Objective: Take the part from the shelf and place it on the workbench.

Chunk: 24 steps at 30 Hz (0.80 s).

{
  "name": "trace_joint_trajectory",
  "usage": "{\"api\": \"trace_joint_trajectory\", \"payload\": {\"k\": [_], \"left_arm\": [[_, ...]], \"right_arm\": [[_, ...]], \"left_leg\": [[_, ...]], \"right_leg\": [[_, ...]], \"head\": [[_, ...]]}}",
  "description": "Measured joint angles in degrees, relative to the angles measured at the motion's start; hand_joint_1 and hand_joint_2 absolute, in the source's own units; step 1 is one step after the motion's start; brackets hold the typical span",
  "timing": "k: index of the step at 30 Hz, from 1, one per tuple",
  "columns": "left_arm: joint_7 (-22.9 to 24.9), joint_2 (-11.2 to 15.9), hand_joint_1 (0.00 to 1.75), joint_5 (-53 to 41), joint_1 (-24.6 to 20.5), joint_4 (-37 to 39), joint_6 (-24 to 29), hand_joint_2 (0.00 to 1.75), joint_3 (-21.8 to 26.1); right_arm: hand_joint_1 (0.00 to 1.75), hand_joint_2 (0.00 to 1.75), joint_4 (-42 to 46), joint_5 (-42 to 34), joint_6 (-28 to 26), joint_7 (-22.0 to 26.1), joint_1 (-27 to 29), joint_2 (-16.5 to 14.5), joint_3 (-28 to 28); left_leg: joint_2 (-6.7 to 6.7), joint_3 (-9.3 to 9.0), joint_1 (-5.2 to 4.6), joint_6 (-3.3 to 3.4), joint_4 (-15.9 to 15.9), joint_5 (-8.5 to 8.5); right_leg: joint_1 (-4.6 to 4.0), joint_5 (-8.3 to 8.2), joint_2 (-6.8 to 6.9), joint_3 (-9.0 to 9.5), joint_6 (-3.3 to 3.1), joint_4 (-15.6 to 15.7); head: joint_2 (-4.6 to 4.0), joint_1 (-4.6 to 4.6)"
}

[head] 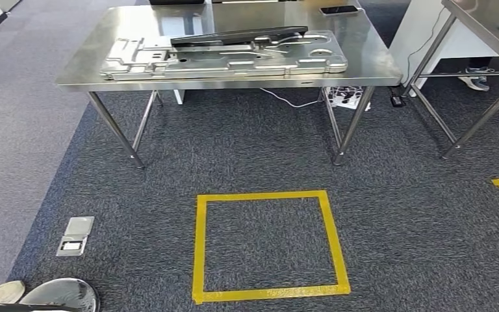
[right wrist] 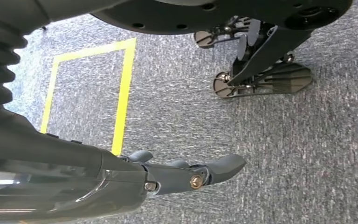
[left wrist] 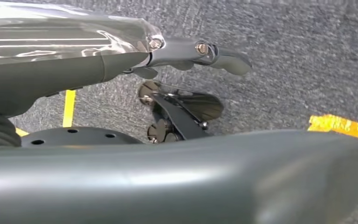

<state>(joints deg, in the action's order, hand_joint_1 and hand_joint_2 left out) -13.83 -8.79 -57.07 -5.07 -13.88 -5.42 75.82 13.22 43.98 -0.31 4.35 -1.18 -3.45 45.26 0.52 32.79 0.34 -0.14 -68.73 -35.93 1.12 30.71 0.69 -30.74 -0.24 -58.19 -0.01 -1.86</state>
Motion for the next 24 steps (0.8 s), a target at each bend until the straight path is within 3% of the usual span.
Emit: {"api": "trace_joint_trajectory", "payload": {"k": [2, 3, 7, 9, 11, 12, 13, 14, 16, 18, 22, 24], "left_arm": [[0.1, 0.04, 0.0, 0.47, -0.03, 0.0, -0.15, 1.75, 0.27], [0.15, 0.06, 0.0, 0.6, -0.06, 0.0, -0.25, 1.75, 0.38], [0.6, 0.3, 0.0, 2.37, 0.34, -0.02, -0.44, 1.75, -1.16], [1.07, 0.5, 0.0, 4.31, 0.71, -0.25, -0.31, 1.75, -3.06], [1.54, 0.77, 0.0, 6.38, 0.91, -0.73, -0.07, 1.75, -5.22], [1.8, 0.89, 0.0, 7.45, 0.99, -1.05, 0.05, 1.75, -6.41], [2.04, 1.02, 0.0, 8.47, 1.03, -1.4, 0.17, 1.75, -7.58], [2.3, 1.15, 0.0, 9.51, 1.03, -1.83, 0.3, 1.75, -8.88], [2.77, 1.42, 0.0, 11.58, 0.96, -2.75, 0.51, 1.75, -11.57], [3.23, 1.76, 0.0, 13.72, 0.92, -3.59, 0.7, 1.75, -14.3], [4.26, 2.54, 0.0, 17.96, 1.42, -4.56, 1.21, 1.75, -19.83], [4.79, 2.88, 0.0, 20.13, 2.16, -4.73, 1.4, 1.75, -22.82]], "right_arm": [[0.0, 1.75, -0.01, 0.34, 0.28, 0.25, -0.08, -0.03, 0.37], [0.0, 1.75, -0.01, 0.45, 0.38, 0.39, -0.15, -0.05, 0.55], [0.0, 1.75, 0.07, -0.39, 0.69, 0.77, -0.09, 0.05, 0.14], [0.0, 1.75, 0.11, -1.75, 0.73, 0.8, 0.22, 0.21, -0.76], [0.0, 1.75, 0.1, -3.34, 0.77, 0.79, 0.81, 0.26, -1.9], [0.0, 1.75, 0.07, -4.19, 0.77, 0.77, 1.24, 0.28, -2.54], [0.0, 1.75, 0.04, -4.99, 0.77, 0.72, 1.74, 0.32, -3.2], [0.0, 1.75, -0.01, -5.82, 0.77, 0.65, 2.28, 0.37, -3.9], [0.0, 1.75, -0.06, -7.46, 0.77, 0.42, 3.29, 0.52, -5.36], [0.0, 1.75, -0.09, -9.14, 0.77, 0.17, 3.99, 0.65, -6.95], [0.0, 1.75, -0.03, -12.61, 0.77, -0.08, 4.98, 0.81, -10.3], [0.0, 1.75, 0.28, -14.33, 0.77, -0.23, 5.13, 0.95, -12.08]], "left_leg": [[-0.07, -3.48, -0.17, 0.57, 7.45, 3.47], [-0.09, -4.34, -0.29, 0.85, 9.63, 4.19], [0.0, -4.13, -0.2, 1.82, 11.2, 4.37], [0.17, -3.89, 0.07, 2.38, 11.67, 4.91], [0.31, -3.54, -0.07, 2.71, 11.62, 5.13], [0.37, -3.43, -0.14, 2.76, 11.56, 5.18], [0.41, -3.37, -0.2, 2.79, 11.49, 5.2], [0.41, -3.36, -0.22, 2.79, 11.37, 5.2], [0.38, -3.39, -0.25, 2.63, 11.1, 5.1], [0.39, -3.15, -0.52, 2.17, 10.64, 4.91], [0.33, -2.66, -0.57, 1.16, 10.07, 4.64], [0.13, -1.53, -0.36, 0.53, 7.13, 2.24]], "right_leg": [[-0.08, -0.06, -0.02, 0.08, 0.21, -0.05], [-0.13, -0.15, -0.01, -0.05, 0.44, -0.1], [-0.26, -0.13, 0.01, -0.83, 1.77, -0.54], [-0.27, 2.65, -0.18, -2.3, 2.14, -4.02], [-0.26, 6.75, -0.32, -5.3, 2.3, -11.49], [-0.26, 7.95, -0.34, -6.46, 2.38, -14.7], [-0.26, 8.08, -0.34, -6.78, 2.41, -16.2], [-0.26, 7.07, -0.33, -6.01, 2.42, -15.31], [-0.24, 3.35, -0.32, -2.17, 2.26, -8.05], [-0.29, 1.21, -0.33, 0.81, 1.9, -1.52], [-0.29, 0.97, -0.29, 0.98, 0.95, -0.14], [-0.03, 0.7, -0.12, 0.79, 0.35, 0.02]], "head": [[-0.01, 0.01], [-0.01, 0.02], [0.0, 0.04], [-0.01, 0.07], [-0.01, 0.09], [0.0, 0.09], [-0.01, 0.09], [-0.02, 0.09], [-0.02, 0.09], [-0.02, 0.08], [-0.01, 0.05], [-0.01, 0.02]]}}
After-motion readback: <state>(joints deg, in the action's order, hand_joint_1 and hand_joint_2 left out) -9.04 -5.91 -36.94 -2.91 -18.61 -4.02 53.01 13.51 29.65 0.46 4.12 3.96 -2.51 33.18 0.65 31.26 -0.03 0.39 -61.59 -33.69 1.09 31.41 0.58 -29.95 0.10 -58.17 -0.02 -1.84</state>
